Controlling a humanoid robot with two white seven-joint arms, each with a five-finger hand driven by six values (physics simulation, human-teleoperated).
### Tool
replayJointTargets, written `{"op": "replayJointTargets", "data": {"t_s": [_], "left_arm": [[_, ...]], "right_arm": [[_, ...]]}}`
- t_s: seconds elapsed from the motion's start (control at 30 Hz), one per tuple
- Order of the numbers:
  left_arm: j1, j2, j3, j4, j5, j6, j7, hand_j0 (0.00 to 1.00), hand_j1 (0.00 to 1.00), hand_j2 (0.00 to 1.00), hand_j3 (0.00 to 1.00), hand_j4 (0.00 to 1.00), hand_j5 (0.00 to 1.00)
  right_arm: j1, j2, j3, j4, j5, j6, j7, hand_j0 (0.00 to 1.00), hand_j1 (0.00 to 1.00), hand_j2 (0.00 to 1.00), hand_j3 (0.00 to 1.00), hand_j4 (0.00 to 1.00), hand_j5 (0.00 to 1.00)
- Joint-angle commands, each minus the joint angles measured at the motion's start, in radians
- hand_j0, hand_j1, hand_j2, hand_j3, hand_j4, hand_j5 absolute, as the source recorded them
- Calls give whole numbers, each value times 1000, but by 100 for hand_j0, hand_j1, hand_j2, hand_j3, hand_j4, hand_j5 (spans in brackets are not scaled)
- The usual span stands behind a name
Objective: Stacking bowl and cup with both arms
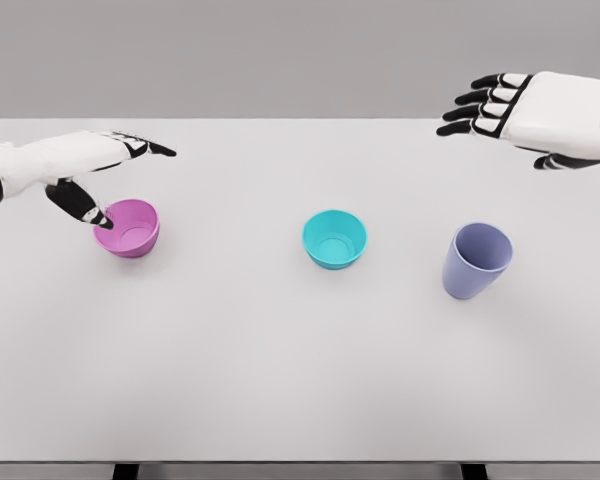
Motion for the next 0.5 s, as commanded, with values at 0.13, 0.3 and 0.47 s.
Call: {"op": "replayJointTargets", "data": {"t_s": [0.13,0.3,0.47], "left_arm": [[-20,61,-114,-9,42,79,-2,100,100,100,100,100,100],[-26,63,-128,-8,40,76,-2,100,100,100,100,100,100],[-28,58,-149,0,-10,82,-2,100,100,100,100,100,100]], "right_arm": [[3,4,-9,3,-2,3,-1,100,100,100,100,100,100],[9,-1,-8,5,-2,3,-1,100,100,100,100,100,100],[15,-1,-8,8,-1,3,-1,100,100,100,100,100,100]]}}
